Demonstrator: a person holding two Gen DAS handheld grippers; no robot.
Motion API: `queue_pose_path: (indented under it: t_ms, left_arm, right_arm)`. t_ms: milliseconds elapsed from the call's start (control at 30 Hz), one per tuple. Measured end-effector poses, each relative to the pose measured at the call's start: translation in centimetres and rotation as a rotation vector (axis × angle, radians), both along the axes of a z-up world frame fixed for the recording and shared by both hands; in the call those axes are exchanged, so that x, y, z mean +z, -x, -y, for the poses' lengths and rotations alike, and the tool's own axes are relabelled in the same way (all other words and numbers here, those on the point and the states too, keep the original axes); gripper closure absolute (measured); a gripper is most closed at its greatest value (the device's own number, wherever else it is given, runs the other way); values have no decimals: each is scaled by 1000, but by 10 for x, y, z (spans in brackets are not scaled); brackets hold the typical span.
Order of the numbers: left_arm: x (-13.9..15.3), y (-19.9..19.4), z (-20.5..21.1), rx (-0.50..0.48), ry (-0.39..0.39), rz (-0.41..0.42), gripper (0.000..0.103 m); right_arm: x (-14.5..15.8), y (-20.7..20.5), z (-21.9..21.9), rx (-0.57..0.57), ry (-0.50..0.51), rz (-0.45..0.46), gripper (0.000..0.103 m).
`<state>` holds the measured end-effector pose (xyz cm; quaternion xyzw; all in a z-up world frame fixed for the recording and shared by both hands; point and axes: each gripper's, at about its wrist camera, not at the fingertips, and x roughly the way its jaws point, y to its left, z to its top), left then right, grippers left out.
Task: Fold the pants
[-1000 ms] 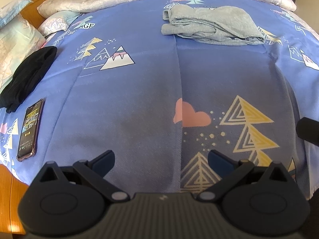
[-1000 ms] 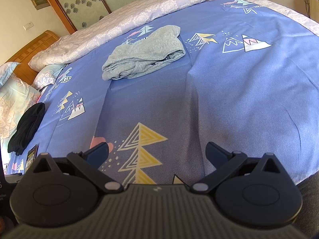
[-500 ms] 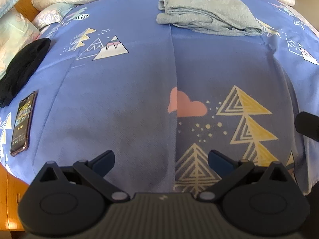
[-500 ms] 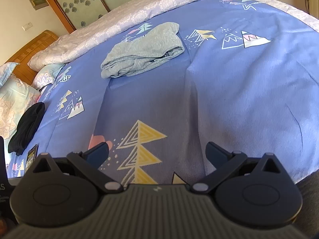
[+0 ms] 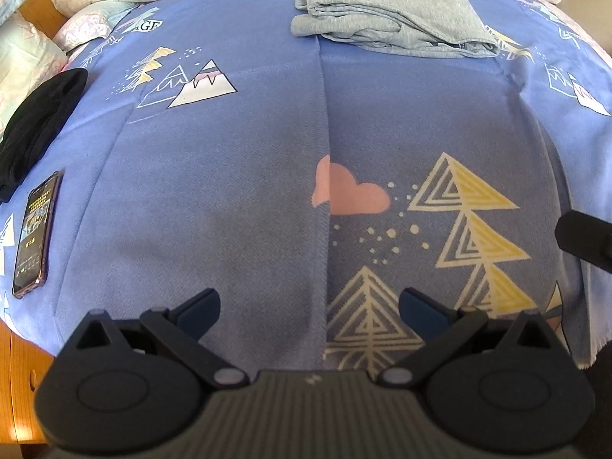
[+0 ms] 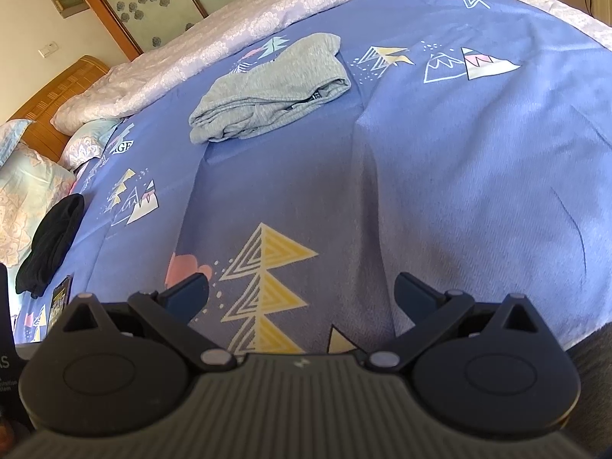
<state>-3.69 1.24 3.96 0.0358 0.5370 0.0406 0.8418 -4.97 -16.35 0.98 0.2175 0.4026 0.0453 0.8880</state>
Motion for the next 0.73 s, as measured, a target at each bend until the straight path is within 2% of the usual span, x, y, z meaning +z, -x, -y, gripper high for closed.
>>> queue_pose_path:
  t_ms: [467, 633, 733]
  left_arm:
    - [-3, -1, 1, -1, 2, -4, 0]
    - [6, -1, 1, -25, 51, 22, 0]
    - [13, -3, 5, -42, 47, 54, 0]
  right_arm:
    - [-2, 1, 0, -1, -2, -3, 0]
    - [-1, 1, 0, 0, -2, -3, 0]
    - [-1, 2, -1, -2, 8, 10, 0]
